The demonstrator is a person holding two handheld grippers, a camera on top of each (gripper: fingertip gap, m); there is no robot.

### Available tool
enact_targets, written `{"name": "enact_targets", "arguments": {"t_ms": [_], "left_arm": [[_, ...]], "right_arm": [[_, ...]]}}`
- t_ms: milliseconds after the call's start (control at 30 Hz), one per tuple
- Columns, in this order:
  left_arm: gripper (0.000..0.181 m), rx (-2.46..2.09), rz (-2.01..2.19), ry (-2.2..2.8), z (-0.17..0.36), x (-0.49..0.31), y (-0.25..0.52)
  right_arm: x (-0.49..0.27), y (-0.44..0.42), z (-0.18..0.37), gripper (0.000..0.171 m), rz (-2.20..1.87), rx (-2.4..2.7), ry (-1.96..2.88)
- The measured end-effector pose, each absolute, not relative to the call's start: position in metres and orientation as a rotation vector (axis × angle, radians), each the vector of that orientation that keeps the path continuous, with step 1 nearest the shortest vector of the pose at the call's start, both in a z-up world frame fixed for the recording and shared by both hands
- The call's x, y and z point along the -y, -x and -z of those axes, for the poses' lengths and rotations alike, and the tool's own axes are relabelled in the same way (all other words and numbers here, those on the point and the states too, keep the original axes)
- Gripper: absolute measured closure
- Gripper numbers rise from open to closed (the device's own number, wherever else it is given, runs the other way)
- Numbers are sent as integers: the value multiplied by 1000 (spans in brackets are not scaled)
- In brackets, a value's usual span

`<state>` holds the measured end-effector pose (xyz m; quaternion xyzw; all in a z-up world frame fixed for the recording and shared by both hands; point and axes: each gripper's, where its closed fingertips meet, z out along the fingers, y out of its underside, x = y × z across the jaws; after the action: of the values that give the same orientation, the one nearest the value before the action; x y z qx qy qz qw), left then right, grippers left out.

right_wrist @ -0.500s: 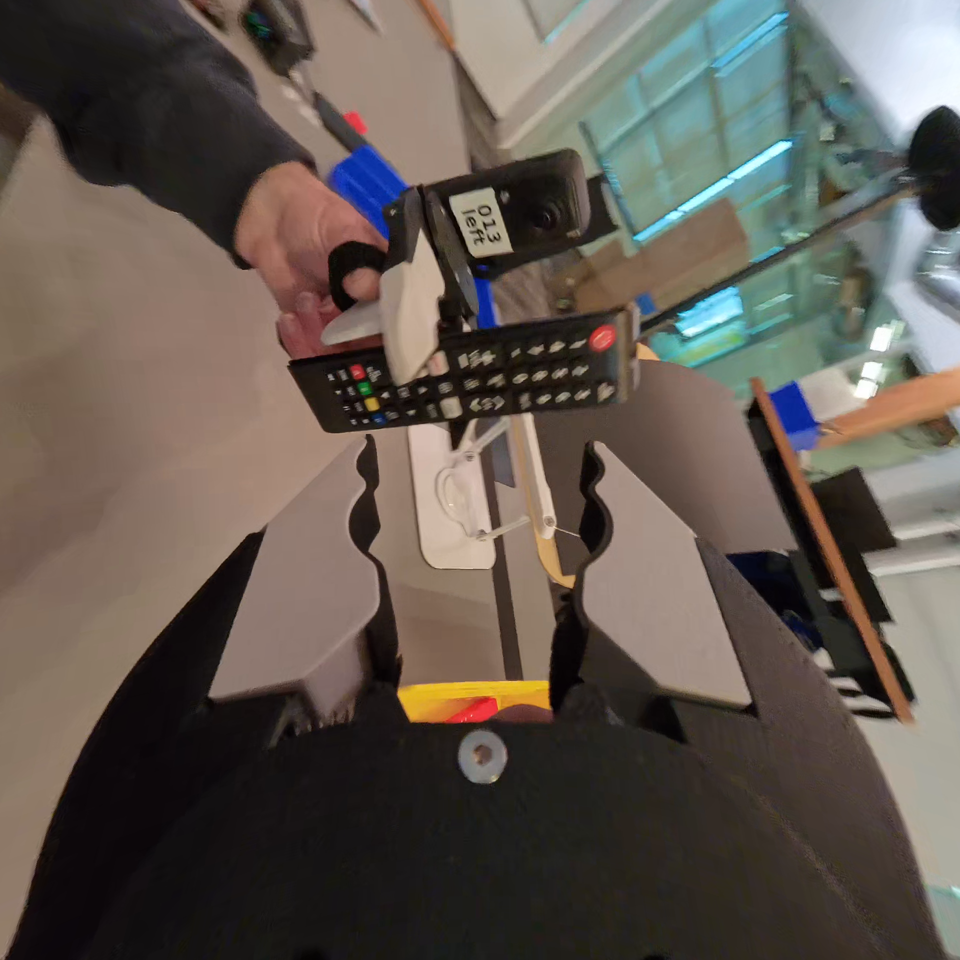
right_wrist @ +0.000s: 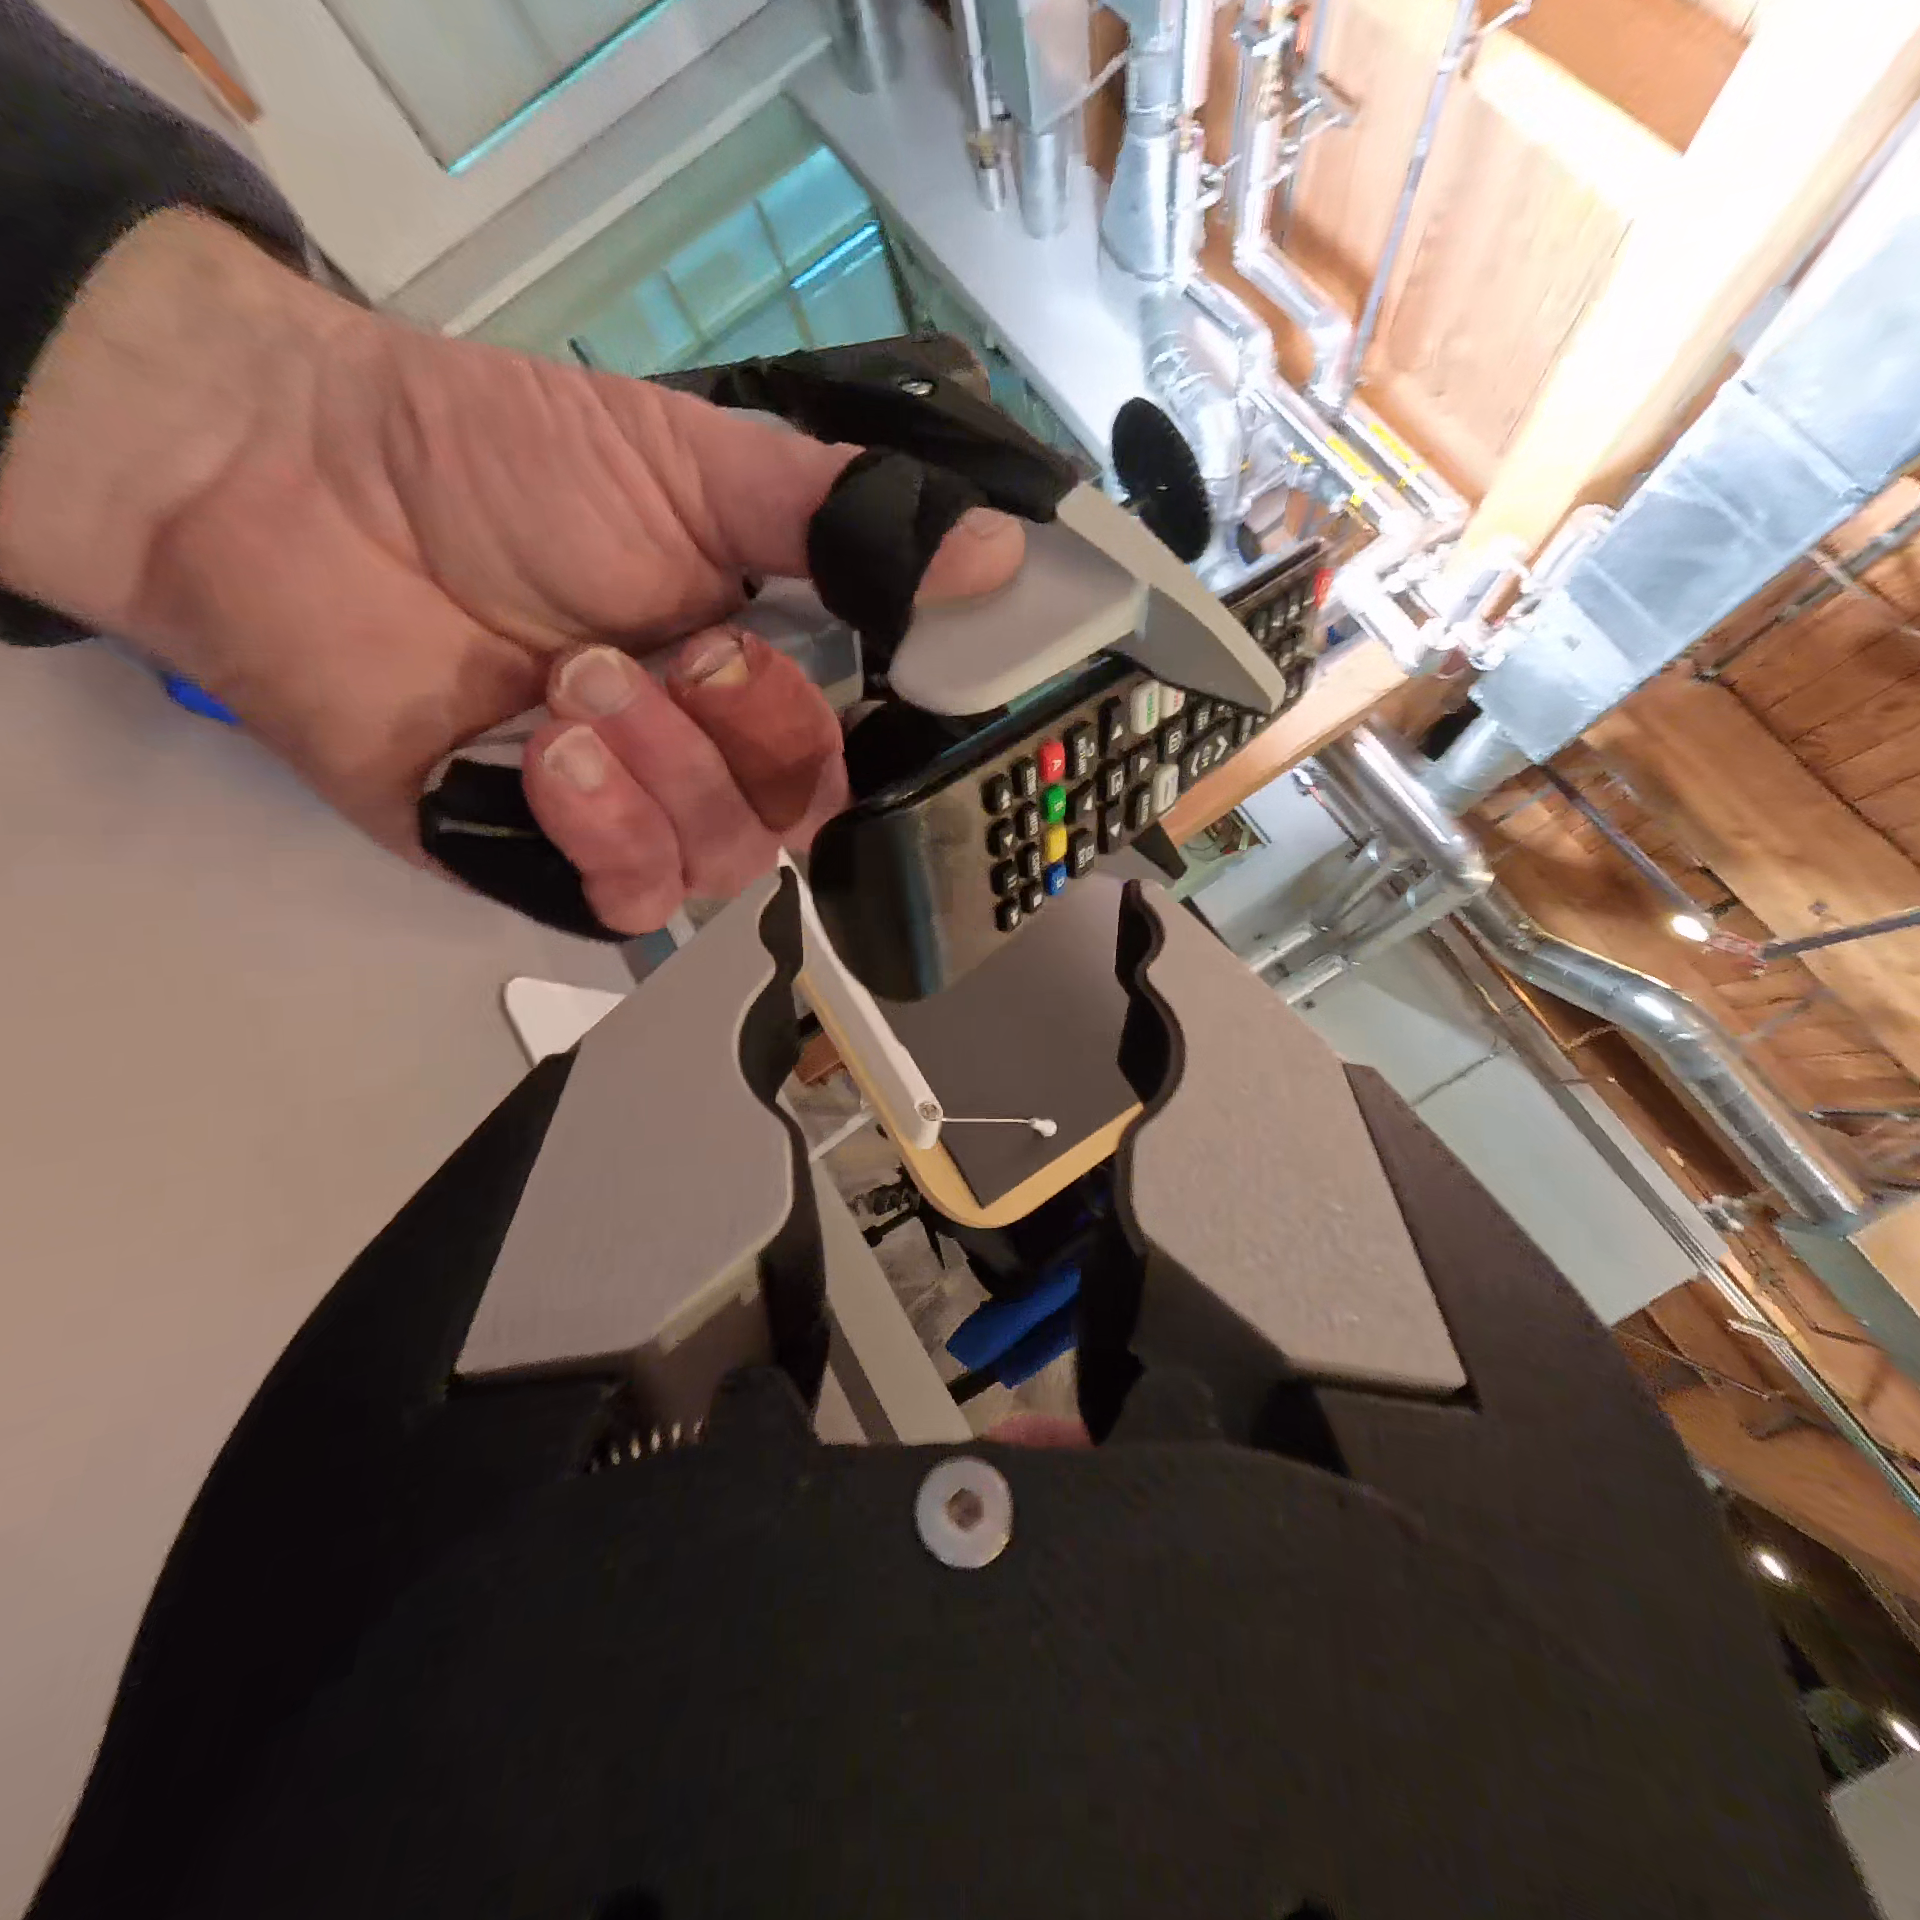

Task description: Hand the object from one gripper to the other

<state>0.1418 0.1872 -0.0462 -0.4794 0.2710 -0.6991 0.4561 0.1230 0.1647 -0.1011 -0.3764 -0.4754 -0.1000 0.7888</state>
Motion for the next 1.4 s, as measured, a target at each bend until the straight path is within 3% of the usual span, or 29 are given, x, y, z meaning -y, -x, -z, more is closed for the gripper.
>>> {"name": "enact_targets", "arguments": {"t_ms": [67,200,333,667,1000,1167,1400], "left_arm": [[132,-648,1764,1169,45,-184,-143],[132,-544,1828,1106,36,-185,-136],[133,-484,1845,1068,31,-186,-128],[134,-483,1891,1113,48,-181,-143],[130,-547,1854,1226,68,-189,-146],[113,-671,1609,1360,91,-190,-142],[112,-884,1069,1467,116,-199,-107]], "right_arm": [[-168,-121,98,111,249,987,810],[-162,-116,90,134,249,938,789],[-161,-124,75,146,203,871,785],[-169,-124,72,152,342,966,773],[-173,-131,85,152,220,1264,895],[-177,-144,88,152,64,1419,992],[-182,-172,71,153,-52,1578,1039]]}}
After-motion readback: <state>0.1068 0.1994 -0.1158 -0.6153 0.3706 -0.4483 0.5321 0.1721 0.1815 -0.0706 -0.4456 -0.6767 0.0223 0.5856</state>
